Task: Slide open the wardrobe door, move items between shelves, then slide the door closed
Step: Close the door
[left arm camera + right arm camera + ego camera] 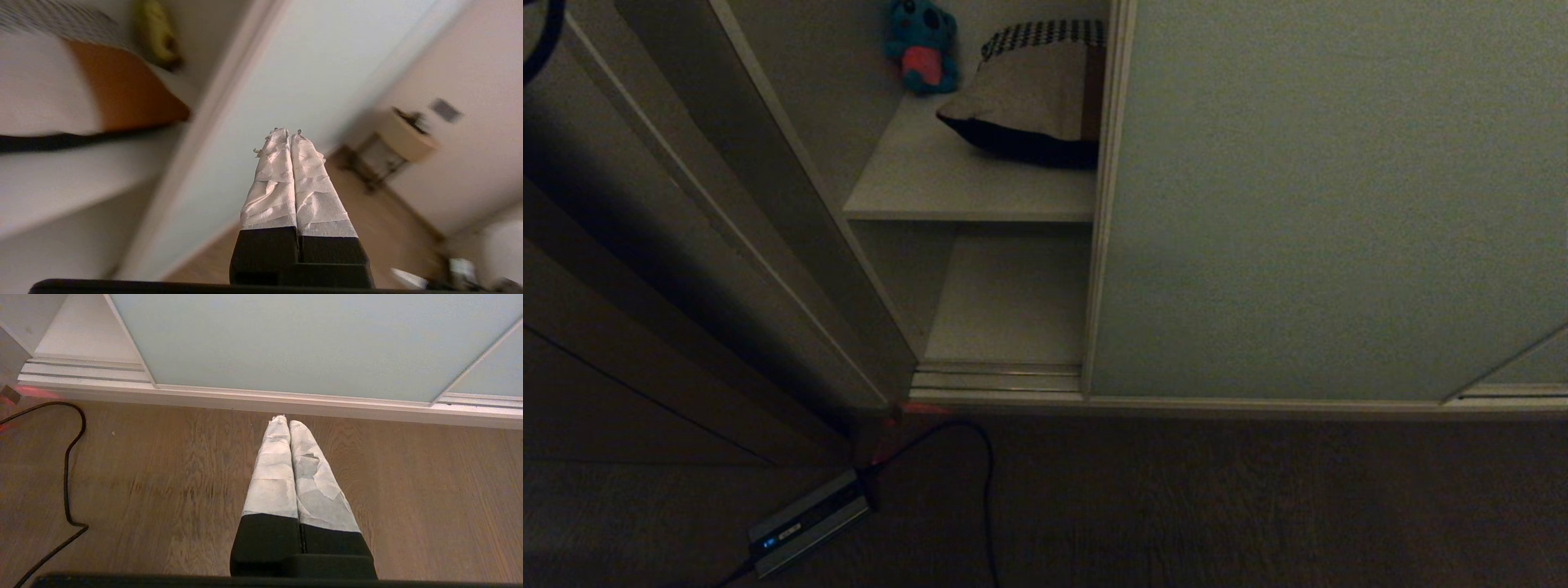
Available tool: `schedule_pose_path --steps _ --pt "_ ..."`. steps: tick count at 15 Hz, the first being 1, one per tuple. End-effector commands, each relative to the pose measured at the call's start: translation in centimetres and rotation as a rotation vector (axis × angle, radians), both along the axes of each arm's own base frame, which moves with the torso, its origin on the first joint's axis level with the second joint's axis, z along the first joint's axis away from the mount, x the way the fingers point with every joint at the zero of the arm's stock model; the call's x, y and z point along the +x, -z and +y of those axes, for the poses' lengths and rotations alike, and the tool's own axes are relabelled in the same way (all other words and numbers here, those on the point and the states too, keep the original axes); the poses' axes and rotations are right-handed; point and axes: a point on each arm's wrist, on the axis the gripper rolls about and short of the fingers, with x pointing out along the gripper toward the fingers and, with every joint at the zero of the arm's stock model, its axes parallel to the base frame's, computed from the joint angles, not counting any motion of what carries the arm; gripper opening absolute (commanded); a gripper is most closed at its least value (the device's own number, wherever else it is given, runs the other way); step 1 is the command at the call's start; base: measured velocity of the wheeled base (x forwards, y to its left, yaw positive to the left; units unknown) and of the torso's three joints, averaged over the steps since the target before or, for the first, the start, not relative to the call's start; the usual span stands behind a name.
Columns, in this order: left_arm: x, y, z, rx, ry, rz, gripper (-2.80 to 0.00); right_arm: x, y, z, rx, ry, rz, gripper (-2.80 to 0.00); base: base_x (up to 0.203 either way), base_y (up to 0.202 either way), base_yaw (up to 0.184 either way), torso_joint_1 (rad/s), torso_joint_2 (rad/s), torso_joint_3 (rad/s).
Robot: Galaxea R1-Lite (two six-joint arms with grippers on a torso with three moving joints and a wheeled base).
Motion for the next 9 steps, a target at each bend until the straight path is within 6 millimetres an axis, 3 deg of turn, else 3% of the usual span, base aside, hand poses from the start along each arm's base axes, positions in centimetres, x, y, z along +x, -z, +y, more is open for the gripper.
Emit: schedule_pose_path --steps 1,5,9 --pt "1.1 0.6 -1.6 0.006 0.056 0.037 -2.80 0.0 0.1 0.0 0.000 0.000 0.005 -2.80 0.000 0.000 0.000 0.000 0.00 0.000" --pt "2.9 0.9 -3.8 -0.035 0.145 0.131 -2.80 0.0 0.1 0.0 0.000 0.000 0.005 -2.80 0.000 0.000 0.000 0.000 0.00 0.000" --pt "4.8 2.8 -6.7 -0.007 0.204 0.194 -2.80 0.0 0.1 0.0 0.000 0.000 0.005 -2.80 0.000 0.000 0.000 0.000 0.00 0.000"
